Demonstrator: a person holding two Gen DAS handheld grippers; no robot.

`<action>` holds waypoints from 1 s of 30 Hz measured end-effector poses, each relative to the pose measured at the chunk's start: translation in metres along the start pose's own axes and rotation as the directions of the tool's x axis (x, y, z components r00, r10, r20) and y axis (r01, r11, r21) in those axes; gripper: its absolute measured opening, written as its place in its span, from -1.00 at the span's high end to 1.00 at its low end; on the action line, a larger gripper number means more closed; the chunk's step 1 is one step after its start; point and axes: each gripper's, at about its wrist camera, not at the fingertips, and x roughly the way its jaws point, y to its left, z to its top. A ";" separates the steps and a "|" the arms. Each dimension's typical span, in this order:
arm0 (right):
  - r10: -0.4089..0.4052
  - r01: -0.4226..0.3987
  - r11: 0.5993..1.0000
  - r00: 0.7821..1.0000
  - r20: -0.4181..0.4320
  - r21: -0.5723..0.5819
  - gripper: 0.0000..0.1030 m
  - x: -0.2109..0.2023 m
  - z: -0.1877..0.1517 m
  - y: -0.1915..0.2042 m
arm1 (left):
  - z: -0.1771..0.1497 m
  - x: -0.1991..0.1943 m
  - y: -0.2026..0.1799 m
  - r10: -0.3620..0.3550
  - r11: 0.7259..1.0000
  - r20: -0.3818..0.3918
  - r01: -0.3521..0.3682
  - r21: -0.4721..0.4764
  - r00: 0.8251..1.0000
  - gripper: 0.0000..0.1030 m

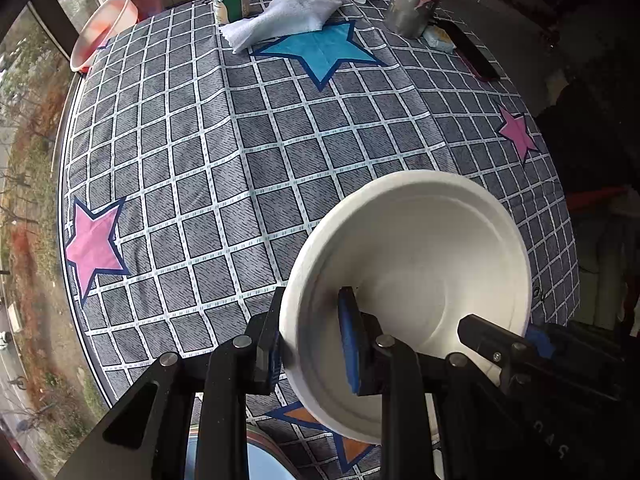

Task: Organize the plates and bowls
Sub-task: 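Lift the white bowl with the right tool and carry it across the table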

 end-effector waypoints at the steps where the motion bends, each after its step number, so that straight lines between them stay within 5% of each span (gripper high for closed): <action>1: -0.002 0.002 1.000 1.000 0.001 0.013 0.66 -0.003 -0.004 -0.006 | -0.004 -0.001 -0.006 -0.001 1.000 -0.003 0.002 0.019 1.000 0.50; 17: -0.050 0.060 0.981 0.997 -0.057 0.186 0.66 0.010 -0.076 -0.064 | -0.059 0.024 -0.071 -0.011 0.978 -0.107 0.033 0.204 0.994 0.49; 19: -0.051 0.062 0.980 0.997 -0.064 0.191 0.66 0.014 -0.077 -0.067 | -0.062 0.027 -0.073 -0.002 0.977 -0.123 0.028 0.212 0.992 0.25; 21: -0.064 0.076 0.978 0.996 -0.070 0.195 0.65 0.017 -0.077 -0.070 | -0.064 0.027 -0.072 0.029 0.976 -0.121 -0.002 0.217 0.992 -0.40; 22: -0.074 0.087 0.976 0.995 -0.071 0.198 0.62 0.017 -0.077 -0.072 | -0.066 0.024 -0.071 0.035 0.976 -0.105 -0.011 0.217 0.994 -0.47; 24: -0.082 0.095 0.973 0.994 -0.070 0.211 0.30 0.016 -0.079 -0.078 | -0.068 0.019 -0.066 0.045 0.975 -0.090 -0.024 0.219 0.995 -0.49; 26: -0.105 0.116 0.968 0.993 -0.061 0.222 -0.30 0.011 -0.081 -0.084 | -0.069 0.016 -0.059 0.042 0.978 -0.096 -0.022 0.208 0.994 -0.51; 30: -0.070 0.076 0.965 0.997 -0.030 0.252 -0.96 0.001 -0.087 -0.094 | -0.074 0.011 -0.048 0.041 0.983 -0.103 -0.022 0.180 0.994 -0.54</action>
